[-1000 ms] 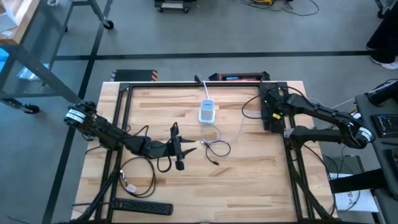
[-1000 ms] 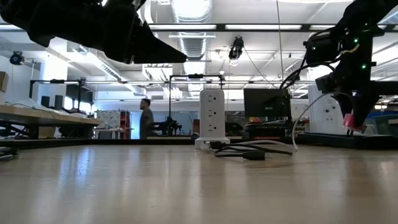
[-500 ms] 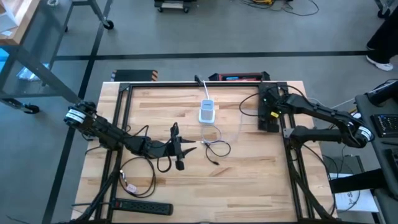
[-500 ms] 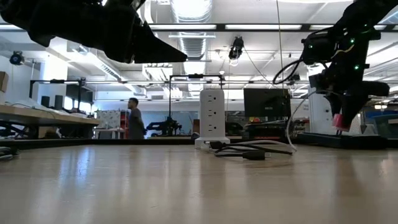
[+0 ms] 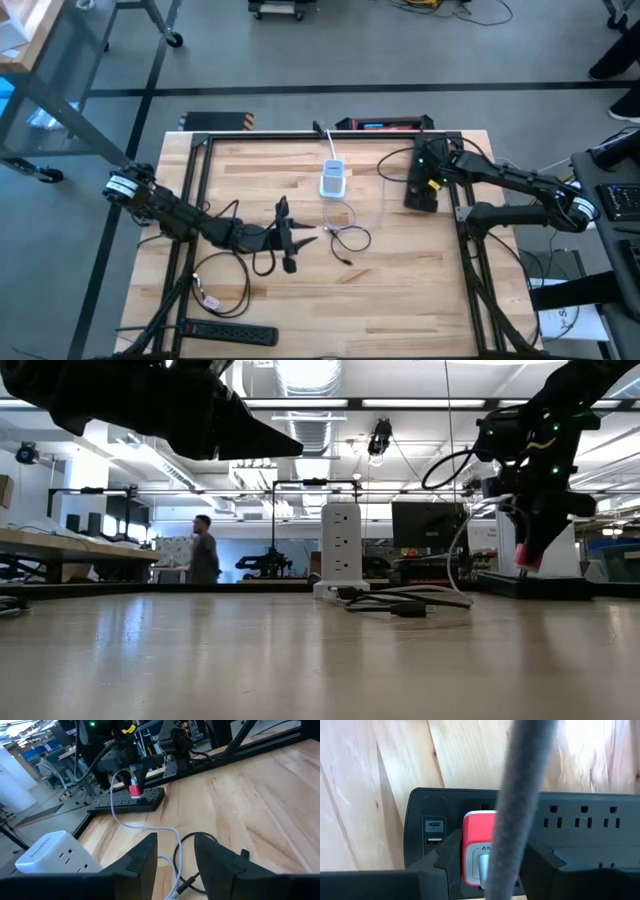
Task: Insert USB
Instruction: Insert the orange charger adapter into the top black outlet extension
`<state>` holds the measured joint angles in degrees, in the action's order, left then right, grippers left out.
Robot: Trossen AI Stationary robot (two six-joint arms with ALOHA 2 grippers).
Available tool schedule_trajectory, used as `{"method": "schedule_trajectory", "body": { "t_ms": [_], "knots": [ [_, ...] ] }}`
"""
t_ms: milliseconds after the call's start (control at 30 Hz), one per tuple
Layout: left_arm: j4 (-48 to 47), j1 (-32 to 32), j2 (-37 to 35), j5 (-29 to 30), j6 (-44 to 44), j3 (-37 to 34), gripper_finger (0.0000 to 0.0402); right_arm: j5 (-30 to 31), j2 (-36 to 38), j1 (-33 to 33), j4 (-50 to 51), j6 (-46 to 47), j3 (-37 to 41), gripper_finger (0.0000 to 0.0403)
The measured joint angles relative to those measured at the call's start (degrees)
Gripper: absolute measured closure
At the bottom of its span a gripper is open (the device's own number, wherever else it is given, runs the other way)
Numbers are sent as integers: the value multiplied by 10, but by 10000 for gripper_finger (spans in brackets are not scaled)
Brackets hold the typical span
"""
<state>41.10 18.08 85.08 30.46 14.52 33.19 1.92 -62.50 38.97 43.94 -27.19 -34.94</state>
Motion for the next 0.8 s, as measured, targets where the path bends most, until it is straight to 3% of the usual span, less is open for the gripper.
{"method": "schedule_trajectory", "body": {
  "t_ms": [233, 467, 800],
  "knots": [
    [2, -10, 0, -2, 0, 0, 288, 0, -33, -2, 6, 31, -19, 269],
    [31, -22, 0, -75, -2, 0, 300, -7, -133, -4, 11, 100, -84, 269],
    [16, -23, 0, -75, -6, 0, 289, -8, -210, -4, 90, 208, -183, 269]
  ]
}}
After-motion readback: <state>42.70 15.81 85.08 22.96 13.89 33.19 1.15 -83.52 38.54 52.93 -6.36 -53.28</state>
